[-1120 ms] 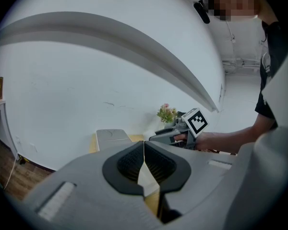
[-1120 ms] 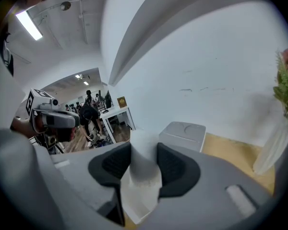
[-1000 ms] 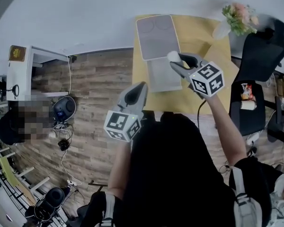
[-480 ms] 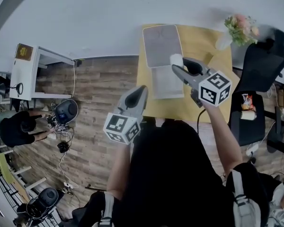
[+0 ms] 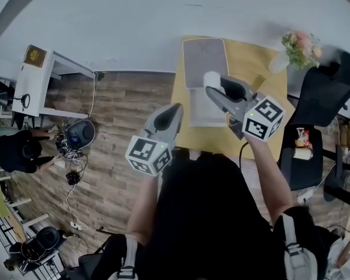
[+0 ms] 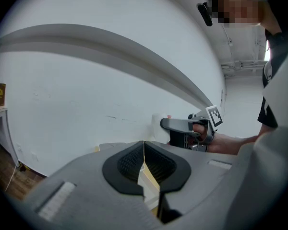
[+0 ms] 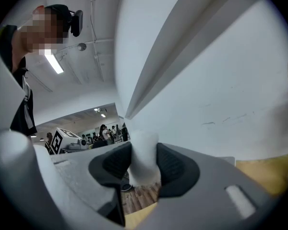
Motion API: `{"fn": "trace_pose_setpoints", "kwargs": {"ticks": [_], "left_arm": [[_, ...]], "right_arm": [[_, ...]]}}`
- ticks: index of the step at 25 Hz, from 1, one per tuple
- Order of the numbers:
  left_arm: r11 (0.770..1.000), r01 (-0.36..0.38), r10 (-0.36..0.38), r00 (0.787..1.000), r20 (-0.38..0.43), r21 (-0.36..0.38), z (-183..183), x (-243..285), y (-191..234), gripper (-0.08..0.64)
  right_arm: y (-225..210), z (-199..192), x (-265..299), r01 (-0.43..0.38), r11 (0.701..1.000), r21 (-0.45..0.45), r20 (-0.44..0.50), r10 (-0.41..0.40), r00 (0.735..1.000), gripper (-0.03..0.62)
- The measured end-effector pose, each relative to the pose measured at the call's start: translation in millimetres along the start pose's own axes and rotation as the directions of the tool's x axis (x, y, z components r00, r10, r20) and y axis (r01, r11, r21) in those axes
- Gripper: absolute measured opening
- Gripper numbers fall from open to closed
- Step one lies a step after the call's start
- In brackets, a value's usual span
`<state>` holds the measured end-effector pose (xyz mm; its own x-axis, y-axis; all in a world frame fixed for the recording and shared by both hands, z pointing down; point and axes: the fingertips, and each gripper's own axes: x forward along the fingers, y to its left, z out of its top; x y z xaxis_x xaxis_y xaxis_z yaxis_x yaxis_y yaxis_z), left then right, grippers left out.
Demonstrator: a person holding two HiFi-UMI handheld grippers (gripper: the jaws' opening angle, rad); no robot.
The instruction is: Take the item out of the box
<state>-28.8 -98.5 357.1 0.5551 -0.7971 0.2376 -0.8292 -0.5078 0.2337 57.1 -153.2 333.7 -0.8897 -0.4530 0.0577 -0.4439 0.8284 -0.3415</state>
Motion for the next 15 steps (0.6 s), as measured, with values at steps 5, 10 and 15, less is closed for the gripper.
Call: {"fn": "trace_pose_setpoints", "kwargs": {"ticks": [5, 10, 15], "left_arm": [[1.0, 0.007, -0.007, 1.0, 0.019, 0.001, 7.4, 1.7, -3.3, 0.011], [1.0, 0.017, -0.017, 0.999, 0.031, 0.0, 11.8, 2.0, -6.5, 0.011], [1.0, 0.023, -0.023, 0.999, 0.037, -0.004, 12.9, 5.3, -7.6, 0.011]], "right_arm": [[18.7, 8.0, 2.4, -0.048, 0.999, 0.002, 0.032, 0.048, 0.998, 0.164], [31.4, 10.0, 1.5, -0.065, 0.998, 0.003, 0.049, 0.065, 0.997, 0.164], [34.1, 8.0, -0.4, -0.062, 0.998, 0.004, 0.049, 0.062, 0.997, 0.164]]}}
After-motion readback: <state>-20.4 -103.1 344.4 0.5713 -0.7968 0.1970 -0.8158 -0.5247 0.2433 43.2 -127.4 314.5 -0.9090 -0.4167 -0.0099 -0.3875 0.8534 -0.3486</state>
